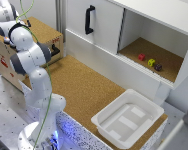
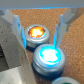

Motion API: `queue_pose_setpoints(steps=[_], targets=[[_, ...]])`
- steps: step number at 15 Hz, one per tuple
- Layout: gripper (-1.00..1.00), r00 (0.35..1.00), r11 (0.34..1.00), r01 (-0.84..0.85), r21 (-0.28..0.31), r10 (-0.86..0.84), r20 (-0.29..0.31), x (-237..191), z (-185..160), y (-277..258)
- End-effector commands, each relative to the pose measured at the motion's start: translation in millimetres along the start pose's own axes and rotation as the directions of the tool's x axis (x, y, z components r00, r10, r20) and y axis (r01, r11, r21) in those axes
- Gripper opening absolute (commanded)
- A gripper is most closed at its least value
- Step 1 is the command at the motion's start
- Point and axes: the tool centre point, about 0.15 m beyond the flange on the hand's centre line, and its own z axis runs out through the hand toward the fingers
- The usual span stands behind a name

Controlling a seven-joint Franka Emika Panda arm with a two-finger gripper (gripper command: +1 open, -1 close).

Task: Turn off the blue light

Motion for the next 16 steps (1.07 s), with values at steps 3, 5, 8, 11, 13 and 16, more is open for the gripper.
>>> queue_pose_setpoints(steps=[3,5,8,11,13,16], targets=[[-1.00,0.993,0.998,-0.041,-0.051,0.047,0.111,15,17,10],[-1.00,0.991,0.996,-0.069,-0.049,0.074,0.113,9,21,14],[-1.00,0.991,0.995,-0.094,-0.026,0.096,0.095,5,33,16],[-1.00,0.989,0.995,-0.096,0.004,0.095,0.116,3,52,11],[-1.00,0.992,0.998,-0.065,0.005,0.064,0.107,8,56,1],[-1.00,0.997,0.995,-0.055,-0.081,0.059,0.055,17,10,4]])
